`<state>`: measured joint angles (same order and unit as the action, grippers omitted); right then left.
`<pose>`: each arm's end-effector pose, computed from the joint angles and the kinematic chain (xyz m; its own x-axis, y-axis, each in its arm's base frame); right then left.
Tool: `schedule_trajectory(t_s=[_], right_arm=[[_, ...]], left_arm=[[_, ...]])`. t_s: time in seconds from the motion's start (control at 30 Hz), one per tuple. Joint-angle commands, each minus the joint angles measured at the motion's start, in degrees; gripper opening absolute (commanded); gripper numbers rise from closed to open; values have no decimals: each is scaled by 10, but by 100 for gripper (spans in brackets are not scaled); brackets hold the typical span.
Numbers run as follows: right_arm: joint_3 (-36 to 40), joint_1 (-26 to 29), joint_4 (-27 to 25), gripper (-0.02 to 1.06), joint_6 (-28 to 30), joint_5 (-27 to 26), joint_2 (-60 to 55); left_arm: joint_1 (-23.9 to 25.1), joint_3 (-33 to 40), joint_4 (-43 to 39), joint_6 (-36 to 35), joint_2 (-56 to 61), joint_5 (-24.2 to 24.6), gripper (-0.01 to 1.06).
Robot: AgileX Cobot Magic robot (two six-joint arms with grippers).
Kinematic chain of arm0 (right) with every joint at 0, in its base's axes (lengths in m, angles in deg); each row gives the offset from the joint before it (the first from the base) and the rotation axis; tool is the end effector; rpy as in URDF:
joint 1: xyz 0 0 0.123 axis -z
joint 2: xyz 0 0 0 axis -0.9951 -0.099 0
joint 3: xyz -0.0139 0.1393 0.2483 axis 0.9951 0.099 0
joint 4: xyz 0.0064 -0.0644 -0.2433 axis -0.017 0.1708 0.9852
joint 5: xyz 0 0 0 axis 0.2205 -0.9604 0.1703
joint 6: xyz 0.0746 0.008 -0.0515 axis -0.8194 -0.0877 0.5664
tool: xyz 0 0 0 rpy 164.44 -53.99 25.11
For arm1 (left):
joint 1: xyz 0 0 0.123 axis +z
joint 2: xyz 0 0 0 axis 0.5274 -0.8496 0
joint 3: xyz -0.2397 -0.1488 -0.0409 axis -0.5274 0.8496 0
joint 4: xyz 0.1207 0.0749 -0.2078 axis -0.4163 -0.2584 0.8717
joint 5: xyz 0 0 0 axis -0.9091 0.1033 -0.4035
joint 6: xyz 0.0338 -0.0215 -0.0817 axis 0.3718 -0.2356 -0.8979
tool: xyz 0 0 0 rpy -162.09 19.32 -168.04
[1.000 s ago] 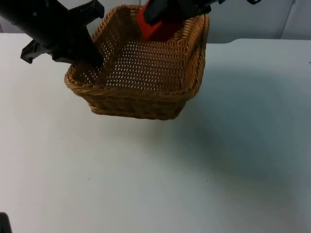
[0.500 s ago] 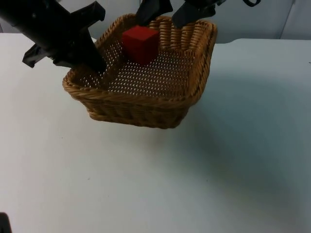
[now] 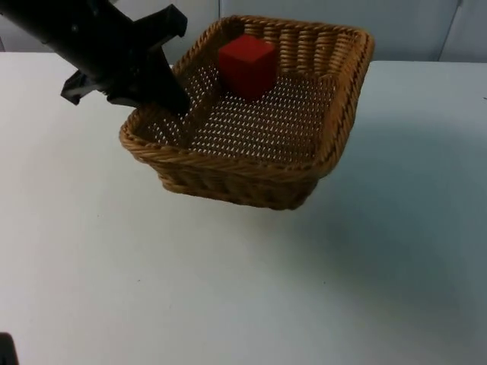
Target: Pick up the basket with the left hand and place the cube into the basket with the right hand.
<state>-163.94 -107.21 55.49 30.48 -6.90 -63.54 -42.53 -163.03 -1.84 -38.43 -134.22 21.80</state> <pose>0.4156 0.2098 0.4296 -0.2668 -0.3055 -0.9141 -0.7175 0.6962 -0.0232 0.4013 -0.1334 0.1742 -0.9476 0.0834 -0.3083 0.2658 0.7412 -0.6164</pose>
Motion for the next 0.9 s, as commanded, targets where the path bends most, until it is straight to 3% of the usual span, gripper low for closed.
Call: schedule_trajectory(t_s=[0.0,0.2,0.33,0.43,0.47,0.6,0.63,0.7,0.87], right_arm=[[-52,-2,6,84,-3,44,6],[-123,-2,6,84,-27,90,16],[-125,-2,-1,84,-27,98,24],[-125,-2,-8,84,-27,118,25],[-125,-2,-8,84,-27,118,25],[-125,-2,-11,84,-27,126,25],[-125,-2,-11,84,-27,126,25],[-125,-2,-11,84,-28,126,25],[-125,-2,-13,84,-38,126,25]], left_arm=[[-14,0,27,3,-9,-7,0],[-24,0,9,24,-53,-43,0],[-24,0,-9,25,-76,-76,5],[-24,0,-2,38,-94,-79,20],[-24,0,-2,38,-94,-79,20],[-24,0,-2,50,-105,-75,61],[-24,0,-2,50,-105,-75,61],[-24,0,-2,52,-105,-80,75],[-24,-27,-37,72,-105,-74,76]])
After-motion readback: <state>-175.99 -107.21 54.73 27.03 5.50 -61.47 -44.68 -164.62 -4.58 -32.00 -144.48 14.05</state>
